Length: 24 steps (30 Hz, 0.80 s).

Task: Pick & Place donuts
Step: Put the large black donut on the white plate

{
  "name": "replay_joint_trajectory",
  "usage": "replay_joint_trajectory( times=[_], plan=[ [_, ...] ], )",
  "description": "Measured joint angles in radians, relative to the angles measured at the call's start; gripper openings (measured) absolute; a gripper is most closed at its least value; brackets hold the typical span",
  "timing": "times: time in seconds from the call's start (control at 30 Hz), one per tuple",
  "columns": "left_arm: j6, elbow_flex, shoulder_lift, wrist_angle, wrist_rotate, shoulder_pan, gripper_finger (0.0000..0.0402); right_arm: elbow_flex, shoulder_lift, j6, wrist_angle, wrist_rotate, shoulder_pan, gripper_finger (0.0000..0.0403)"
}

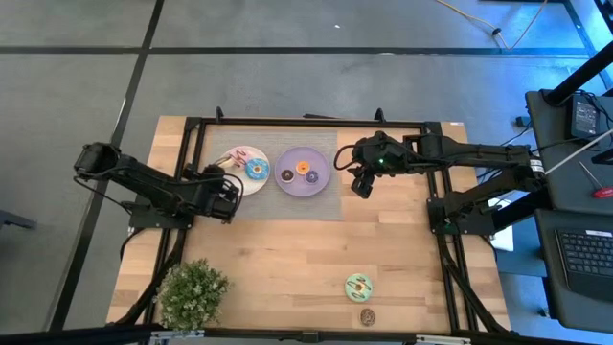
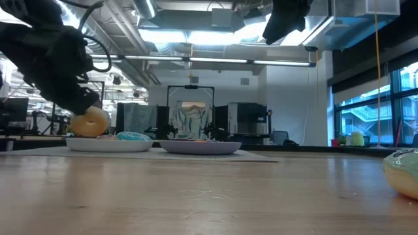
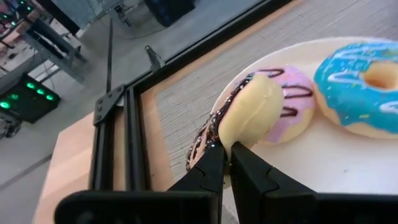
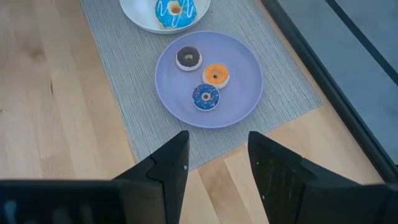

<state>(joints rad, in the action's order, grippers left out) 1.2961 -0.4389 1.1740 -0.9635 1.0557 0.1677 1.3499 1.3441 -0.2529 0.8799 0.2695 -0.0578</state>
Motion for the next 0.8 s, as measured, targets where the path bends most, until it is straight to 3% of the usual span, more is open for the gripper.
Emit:
replay_joint_trajectory(
  times=[0.5,0.8],
  plan=[
    [-0.148,0.0,0.0,0.026,0.06,-0.06,0.0015,0.0,0.0,0.0,0.0,0.0,0.0,0.0167],
    [-0.046,0.0,0.0,0.048,0.0,-0.093,0.0031,0.0,0.0,0.0,0.001,0.0,0.0,0.0167]
  ],
)
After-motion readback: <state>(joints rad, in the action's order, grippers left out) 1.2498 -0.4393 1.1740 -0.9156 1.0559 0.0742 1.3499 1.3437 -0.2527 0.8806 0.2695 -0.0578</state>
